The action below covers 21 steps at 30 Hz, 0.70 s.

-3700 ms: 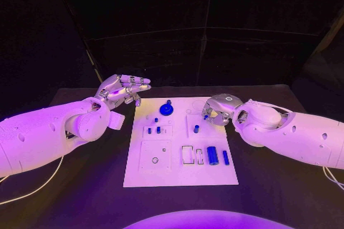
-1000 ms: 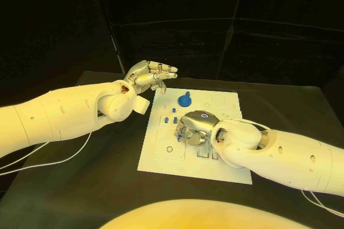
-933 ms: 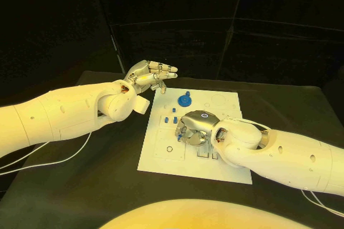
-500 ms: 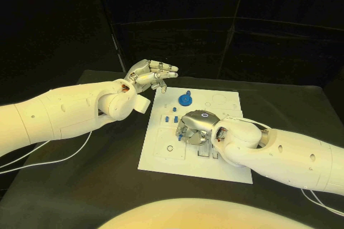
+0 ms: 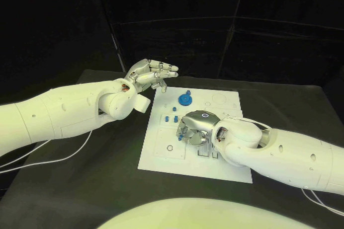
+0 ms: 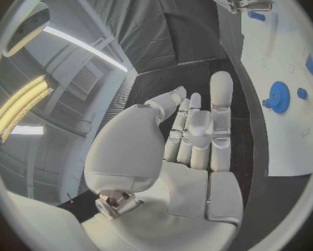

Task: Assemble the parts on the task board

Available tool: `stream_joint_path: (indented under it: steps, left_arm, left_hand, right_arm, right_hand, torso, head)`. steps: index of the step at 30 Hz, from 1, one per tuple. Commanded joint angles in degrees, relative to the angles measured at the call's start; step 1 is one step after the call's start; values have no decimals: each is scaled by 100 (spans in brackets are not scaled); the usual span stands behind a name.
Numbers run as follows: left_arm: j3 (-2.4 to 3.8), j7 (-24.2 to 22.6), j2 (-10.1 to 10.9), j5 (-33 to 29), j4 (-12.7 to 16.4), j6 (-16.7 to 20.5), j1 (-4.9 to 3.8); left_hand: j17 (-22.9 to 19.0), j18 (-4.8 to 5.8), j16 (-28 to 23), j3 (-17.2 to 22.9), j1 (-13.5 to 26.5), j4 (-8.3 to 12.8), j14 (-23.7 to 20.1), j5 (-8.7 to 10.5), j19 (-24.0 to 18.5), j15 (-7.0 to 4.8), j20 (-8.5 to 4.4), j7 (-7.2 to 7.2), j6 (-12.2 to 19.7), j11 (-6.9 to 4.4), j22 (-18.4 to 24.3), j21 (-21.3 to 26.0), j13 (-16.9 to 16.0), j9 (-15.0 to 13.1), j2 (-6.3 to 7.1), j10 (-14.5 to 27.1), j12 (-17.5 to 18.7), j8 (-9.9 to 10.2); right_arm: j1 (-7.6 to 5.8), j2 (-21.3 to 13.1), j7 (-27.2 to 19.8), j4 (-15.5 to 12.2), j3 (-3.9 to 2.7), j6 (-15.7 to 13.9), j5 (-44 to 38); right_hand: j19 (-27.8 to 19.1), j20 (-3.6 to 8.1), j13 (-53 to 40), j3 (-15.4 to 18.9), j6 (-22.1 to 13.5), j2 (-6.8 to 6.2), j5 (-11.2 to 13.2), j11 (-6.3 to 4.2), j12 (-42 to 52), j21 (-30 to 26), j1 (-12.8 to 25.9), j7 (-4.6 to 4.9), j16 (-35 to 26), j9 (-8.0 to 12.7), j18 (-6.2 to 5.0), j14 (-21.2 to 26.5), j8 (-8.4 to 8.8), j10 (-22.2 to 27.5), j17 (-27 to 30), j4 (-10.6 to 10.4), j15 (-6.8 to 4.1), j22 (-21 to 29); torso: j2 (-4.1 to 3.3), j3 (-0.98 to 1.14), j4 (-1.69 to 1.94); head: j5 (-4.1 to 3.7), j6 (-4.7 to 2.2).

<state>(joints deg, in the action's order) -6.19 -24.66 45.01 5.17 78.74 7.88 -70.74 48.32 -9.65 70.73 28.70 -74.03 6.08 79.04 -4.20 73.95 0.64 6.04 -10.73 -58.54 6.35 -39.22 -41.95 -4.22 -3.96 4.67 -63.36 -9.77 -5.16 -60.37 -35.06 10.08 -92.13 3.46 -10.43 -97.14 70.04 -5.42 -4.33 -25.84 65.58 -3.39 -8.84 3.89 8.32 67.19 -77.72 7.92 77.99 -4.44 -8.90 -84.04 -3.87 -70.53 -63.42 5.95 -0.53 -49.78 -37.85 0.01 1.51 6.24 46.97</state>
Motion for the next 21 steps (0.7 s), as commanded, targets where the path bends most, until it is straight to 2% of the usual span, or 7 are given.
stream_joint_path:
  steps: [1, 7, 10, 13, 21]
  left_arm:
    - [5, -8, -13, -23, 2, -77, -10]
    - [5, -3, -2, -23, 22, -76, -11]
    - [5, 0, 1, -23, 29, -77, -12]
    - [5, 1, 2, -23, 34, -78, -13]
    - [5, 5, 1, -23, 38, -83, -15]
  left_hand:
    - [-2, -38, 11, -39, 63, 2, -19, -2, 9, 40, 43, -5, 42, 5, 7, 33, 8, -5, -11, 52, -33, -4]
    - [-2, -38, 11, -39, 63, 2, -19, -2, 9, 40, 43, -5, 42, 5, 7, 33, 8, -5, -11, 52, -33, -4]
    - [-2, -38, 11, -39, 63, 2, -19, -2, 9, 40, 43, -5, 42, 5, 7, 33, 8, -5, -11, 52, -33, -4]
    - [-2, -38, 11, -39, 63, 2, -19, -2, 9, 40, 43, -5, 42, 5, 7, 33, 8, -5, -11, 52, -33, -4]
    - [-2, -38, 11, -39, 63, 2, -19, -2, 9, 40, 43, -5, 42, 5, 7, 33, 8, -5, -11, 52, -33, -4]
  right_arm:
    - [-7, 13, -22, 8, 0, 72, -36]
    - [-7, 65, 43, 50, 13, 144, -76]
    - [-8, 56, 102, 45, 134, 192, -120]
    - [-9, 69, 149, 64, 196, 247, -161]
    - [-9, 117, 196, 102, 251, 292, -228]
  right_hand:
    - [-32, 24, -2, -16, 22, -5, 22, -12, 13, -13, 39, 11, 18, -6, 98, -170, -40, -31, 5, -1, -34, -2]
    - [-41, 24, -2, -14, 22, -6, 25, -12, 12, -21, 41, 11, 20, -6, 95, -170, -39, -31, 0, -3, -34, 14]
    - [-46, 23, -2, -4, 17, -13, 43, -8, 6, -24, 59, 14, 26, -4, 95, -171, -32, -27, -10, -17, -32, 18]
    - [-50, 22, -1, 3, 11, -20, 55, -6, 1, -26, 70, 16, 28, -2, 94, -171, -27, -23, -13, -24, -31, 22]
    - [-75, 20, 1, 15, -6, -39, 76, -2, -11, -49, 88, 20, 23, 2, 87, -166, -13, -11, 1, -36, -28, 62]
  torso:
    - [-3, 0, 8]
    - [-8, -1, 5]
    - [-6, 0, 0]
    - [-2, -5, 3]
    - [-4, 0, 3]
  head:
    - [3, -1]
    - [11, 9]
    - [8, 21]
    - [-1, 31]
    - [1, 35]
